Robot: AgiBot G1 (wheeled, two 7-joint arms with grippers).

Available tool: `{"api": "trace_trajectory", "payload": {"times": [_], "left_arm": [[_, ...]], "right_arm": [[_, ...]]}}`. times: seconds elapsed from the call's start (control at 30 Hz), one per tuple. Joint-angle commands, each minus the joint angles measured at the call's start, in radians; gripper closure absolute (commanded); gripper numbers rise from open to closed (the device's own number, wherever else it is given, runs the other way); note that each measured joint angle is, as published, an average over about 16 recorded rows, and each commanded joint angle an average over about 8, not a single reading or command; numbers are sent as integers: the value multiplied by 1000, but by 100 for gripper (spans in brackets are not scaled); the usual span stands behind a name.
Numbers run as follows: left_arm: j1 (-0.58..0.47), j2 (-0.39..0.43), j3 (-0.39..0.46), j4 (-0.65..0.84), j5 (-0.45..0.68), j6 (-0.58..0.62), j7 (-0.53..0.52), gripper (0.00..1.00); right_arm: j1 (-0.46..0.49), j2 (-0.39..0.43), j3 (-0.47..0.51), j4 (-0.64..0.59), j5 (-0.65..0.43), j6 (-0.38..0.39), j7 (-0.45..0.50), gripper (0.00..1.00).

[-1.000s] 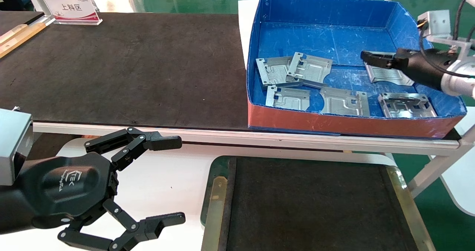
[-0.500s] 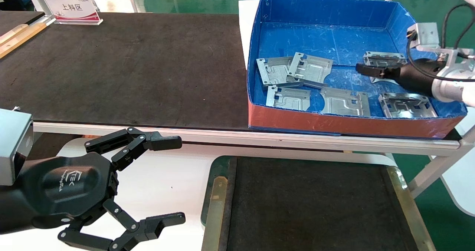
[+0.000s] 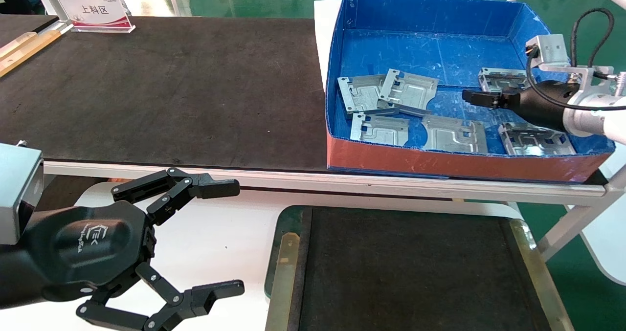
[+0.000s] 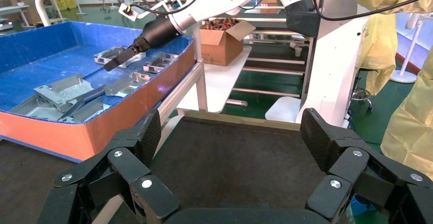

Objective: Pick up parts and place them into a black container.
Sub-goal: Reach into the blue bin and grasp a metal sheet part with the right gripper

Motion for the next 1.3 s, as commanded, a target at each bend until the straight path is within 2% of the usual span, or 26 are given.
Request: {"api": "trace_trajectory", "payload": {"times": [0.03, 1.3], "left_arm": [[0, 0, 0, 0, 0, 0, 0, 0], [0, 0, 0, 0, 0, 0, 0, 0]], "right_arm": [[0, 0, -2, 8, -3, 0, 3, 100], [-12, 19, -13, 30, -18, 15, 21, 100]]}}
